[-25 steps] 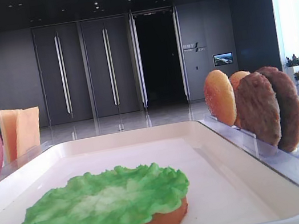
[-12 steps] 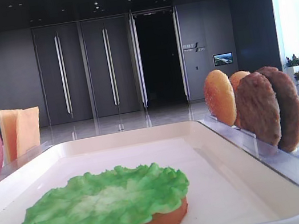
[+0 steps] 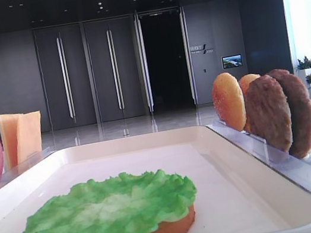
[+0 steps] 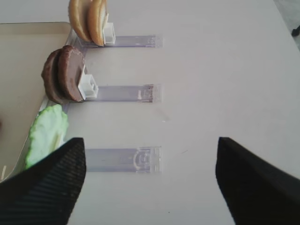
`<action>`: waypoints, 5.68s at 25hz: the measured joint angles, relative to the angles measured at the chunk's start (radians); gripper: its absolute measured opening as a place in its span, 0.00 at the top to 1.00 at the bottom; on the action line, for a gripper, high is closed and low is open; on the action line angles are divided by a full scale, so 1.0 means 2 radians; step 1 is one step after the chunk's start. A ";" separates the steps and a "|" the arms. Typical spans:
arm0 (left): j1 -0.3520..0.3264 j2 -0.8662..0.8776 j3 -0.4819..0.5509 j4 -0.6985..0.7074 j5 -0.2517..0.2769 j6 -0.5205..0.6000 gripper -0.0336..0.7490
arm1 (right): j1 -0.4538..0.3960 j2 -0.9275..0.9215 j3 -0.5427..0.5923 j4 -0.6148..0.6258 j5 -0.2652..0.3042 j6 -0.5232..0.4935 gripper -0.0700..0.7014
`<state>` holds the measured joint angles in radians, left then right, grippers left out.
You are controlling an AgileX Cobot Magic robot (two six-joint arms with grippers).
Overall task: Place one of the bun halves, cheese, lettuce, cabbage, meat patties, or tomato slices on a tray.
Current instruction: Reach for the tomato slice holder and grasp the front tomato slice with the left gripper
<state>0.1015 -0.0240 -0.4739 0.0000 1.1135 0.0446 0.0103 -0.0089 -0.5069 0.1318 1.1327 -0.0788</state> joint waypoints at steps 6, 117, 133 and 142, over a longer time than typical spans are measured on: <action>0.000 0.000 -0.004 0.000 0.007 0.000 0.47 | 0.000 0.000 0.000 0.002 0.000 0.000 0.21; -0.091 0.666 -0.362 0.067 0.064 -0.131 0.41 | 0.000 0.000 0.000 0.011 0.000 0.000 0.21; -0.262 0.738 -0.362 0.116 0.062 -0.321 0.41 | 0.000 0.000 0.000 0.011 0.000 0.000 0.21; -0.266 0.755 -0.362 0.128 0.061 -0.350 0.41 | 0.000 0.000 0.000 0.011 0.000 0.000 0.21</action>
<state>-0.4298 1.4852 -1.1989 0.2562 1.2365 -0.6560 0.0103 -0.0089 -0.5061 0.1528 1.1327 -0.0778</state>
